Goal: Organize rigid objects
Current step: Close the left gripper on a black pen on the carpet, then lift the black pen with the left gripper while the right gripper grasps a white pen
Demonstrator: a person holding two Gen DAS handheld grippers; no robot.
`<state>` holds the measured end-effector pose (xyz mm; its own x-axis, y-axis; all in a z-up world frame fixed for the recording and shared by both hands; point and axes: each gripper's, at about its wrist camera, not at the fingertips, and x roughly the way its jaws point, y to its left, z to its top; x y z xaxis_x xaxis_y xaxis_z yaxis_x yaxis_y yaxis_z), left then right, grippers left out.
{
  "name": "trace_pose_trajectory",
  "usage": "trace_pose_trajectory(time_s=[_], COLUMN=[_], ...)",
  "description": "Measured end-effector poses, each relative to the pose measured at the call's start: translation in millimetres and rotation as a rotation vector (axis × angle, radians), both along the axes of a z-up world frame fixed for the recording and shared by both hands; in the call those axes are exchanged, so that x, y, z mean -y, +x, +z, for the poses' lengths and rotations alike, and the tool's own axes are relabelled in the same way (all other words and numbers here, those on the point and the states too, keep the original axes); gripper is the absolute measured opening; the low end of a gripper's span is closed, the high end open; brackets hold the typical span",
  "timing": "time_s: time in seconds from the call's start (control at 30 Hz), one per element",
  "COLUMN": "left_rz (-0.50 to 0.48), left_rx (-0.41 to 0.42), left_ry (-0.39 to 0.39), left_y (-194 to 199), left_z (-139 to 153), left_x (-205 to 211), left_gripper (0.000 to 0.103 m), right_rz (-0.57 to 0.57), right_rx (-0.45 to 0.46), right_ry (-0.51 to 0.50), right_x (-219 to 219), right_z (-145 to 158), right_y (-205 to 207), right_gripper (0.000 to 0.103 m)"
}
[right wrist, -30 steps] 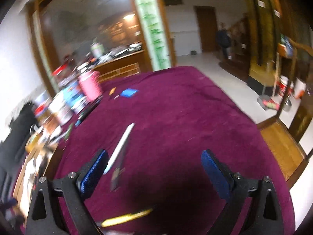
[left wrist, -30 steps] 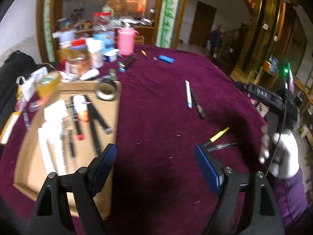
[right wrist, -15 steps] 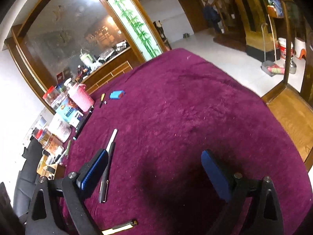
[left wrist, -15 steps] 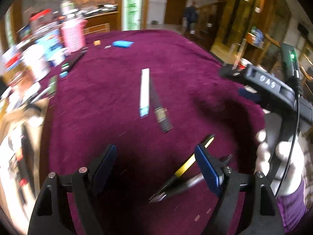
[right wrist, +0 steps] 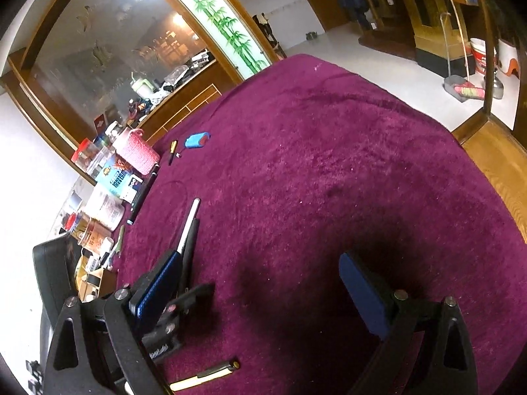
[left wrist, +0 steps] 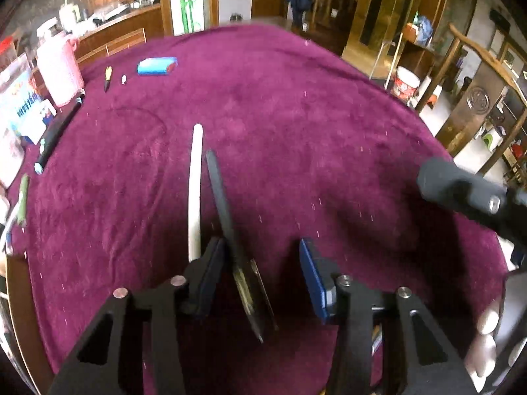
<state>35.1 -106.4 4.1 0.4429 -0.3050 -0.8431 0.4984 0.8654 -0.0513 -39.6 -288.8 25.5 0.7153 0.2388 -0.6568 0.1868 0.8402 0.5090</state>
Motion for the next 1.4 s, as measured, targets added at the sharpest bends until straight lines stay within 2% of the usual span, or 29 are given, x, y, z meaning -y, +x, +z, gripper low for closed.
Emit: trace_pose_trajectory(time_s=[0.07,0.13,0.2,0.3,0.4,0.53,0.6,0.67,0.73,0.77,0.83,0.93,1.1,1.23,1.33,1.4], left_rz=[0.002,-0.002,-0.003,0.007,0.02,0.041,0.043,0.033,0.018,0.016,0.02,0.046,0.114,0.158,0.203,0.228], left_rx=[0.015,0.018,-0.01,-0.018,-0.048,-0.072,-0.04,-0.012,0.05,0.066,0.048,0.029,0.051,0.089,0.114,0.123], left_ry=[0.026,0.031,0.005,0.007,-0.026,-0.052,-0.033,-0.022,0.018,0.021,-0.028,-0.112,-0.297,-0.41,-0.47,-0.488], left_y=[-1,-5,-6,-20,-41,-56,-55,-53,-56,-57,-60,-69,-104,-137,-162,-171], left_z=[0,1,1,2,5,2,2,1,-1,-2,0,9,42,67,81,84], left_x=[-1,-9,-21,-42,-63,-70,-61,-51,-42,-41,-49,-72,-134,-186,-229,-251], left_gripper=[0.023,0.011,0.01,0.01,0.01,0.012,0.016,0.025,0.025,0.02,0.009,0.009,0.009,0.009,0.009,0.009], right_rz=[-0.005,-0.01,-0.016,-0.016,-0.014,-0.014,-0.011,-0.009,-0.017,-0.021,-0.035,-0.046,-0.038,-0.035,-0.005,0.074], right_rx=[-0.006,-0.011,-0.024,-0.042,-0.048,-0.058,-0.066,-0.071,-0.072,-0.072,-0.075,-0.08,-0.077,-0.071,-0.086,-0.111], right_ry=[-0.005,-0.006,-0.014,-0.011,-0.017,-0.024,-0.031,-0.041,-0.055,-0.065,-0.097,-0.123,-0.166,-0.161,-0.171,-0.14], right_x=[0,1,1,0,0,0,-1,-2,-1,-1,-1,0,-4,-3,-8,-22], right_z=[-1,-2,-4,-7,-9,-10,-12,-13,-14,-14,-14,-16,-16,-17,-16,-11], right_y=[0,0,1,2,2,3,4,6,7,7,8,10,12,12,16,23], right_gripper=[0.097,0.097,0.097,0.097,0.097,0.097,0.097,0.097,0.097,0.097,0.097,0.097,0.097,0.099,0.1,0.099])
